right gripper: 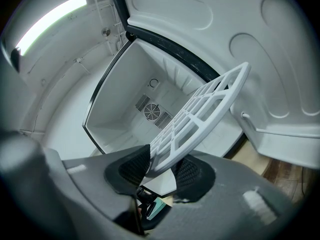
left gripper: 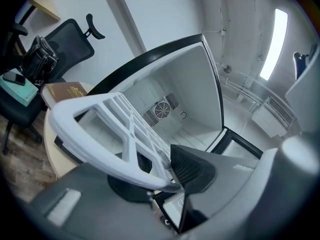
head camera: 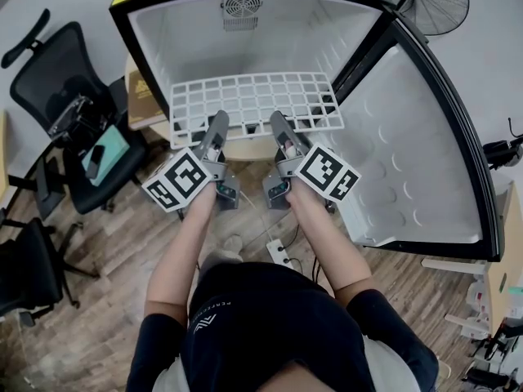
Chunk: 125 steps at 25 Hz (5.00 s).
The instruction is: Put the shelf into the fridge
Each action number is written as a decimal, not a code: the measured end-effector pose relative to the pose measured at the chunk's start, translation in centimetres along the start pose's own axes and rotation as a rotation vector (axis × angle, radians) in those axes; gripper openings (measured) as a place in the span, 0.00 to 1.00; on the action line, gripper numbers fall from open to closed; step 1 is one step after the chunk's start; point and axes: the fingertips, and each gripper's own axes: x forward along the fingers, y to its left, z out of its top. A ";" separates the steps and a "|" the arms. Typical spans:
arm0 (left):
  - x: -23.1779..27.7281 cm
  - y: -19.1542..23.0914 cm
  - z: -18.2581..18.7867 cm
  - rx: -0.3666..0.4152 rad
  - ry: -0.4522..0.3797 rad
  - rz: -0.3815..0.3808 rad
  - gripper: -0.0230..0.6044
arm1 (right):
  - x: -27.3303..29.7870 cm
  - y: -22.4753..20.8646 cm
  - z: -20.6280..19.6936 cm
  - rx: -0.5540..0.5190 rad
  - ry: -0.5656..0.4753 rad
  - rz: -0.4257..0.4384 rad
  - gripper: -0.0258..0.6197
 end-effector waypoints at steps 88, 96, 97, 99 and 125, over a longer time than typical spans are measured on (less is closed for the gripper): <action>11.0 5.2 7.0 0.048 -0.186 0.060 0.25 | 13.6 -2.6 5.0 0.032 0.004 -0.039 0.24; 11.2 5.3 7.0 0.041 -0.185 0.048 0.25 | 13.7 -2.7 5.1 0.023 -0.006 -0.035 0.24; 11.2 5.3 7.0 0.038 -0.182 0.047 0.25 | 13.7 -2.7 5.1 0.025 -0.008 -0.035 0.24; 11.2 5.4 7.1 0.030 -0.178 0.046 0.25 | 13.7 -2.6 5.0 0.034 -0.009 -0.028 0.24; 3.6 4.0 3.8 0.073 -0.103 0.067 0.07 | 4.1 -1.6 4.3 0.006 -0.087 -0.065 0.16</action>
